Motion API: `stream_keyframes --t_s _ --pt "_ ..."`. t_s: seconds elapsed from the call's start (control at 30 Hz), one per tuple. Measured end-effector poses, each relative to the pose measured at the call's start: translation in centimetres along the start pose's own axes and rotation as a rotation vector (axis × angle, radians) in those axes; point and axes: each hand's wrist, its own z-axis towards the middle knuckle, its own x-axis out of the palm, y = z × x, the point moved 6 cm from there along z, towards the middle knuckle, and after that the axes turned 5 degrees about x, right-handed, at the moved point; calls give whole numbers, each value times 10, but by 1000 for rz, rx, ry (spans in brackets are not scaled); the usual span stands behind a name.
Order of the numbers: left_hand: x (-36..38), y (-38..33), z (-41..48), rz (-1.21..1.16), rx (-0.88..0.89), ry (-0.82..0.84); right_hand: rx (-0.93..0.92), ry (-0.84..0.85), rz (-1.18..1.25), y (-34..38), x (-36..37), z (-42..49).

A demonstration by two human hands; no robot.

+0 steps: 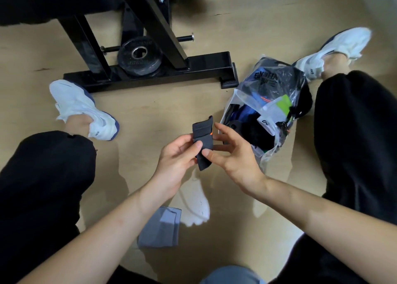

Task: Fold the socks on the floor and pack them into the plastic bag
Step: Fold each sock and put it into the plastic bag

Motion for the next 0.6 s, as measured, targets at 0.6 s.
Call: stream_keyframes --t_s 0.6 --pt "3 -41 8 440 332 103 68 151 346 9 1 4"
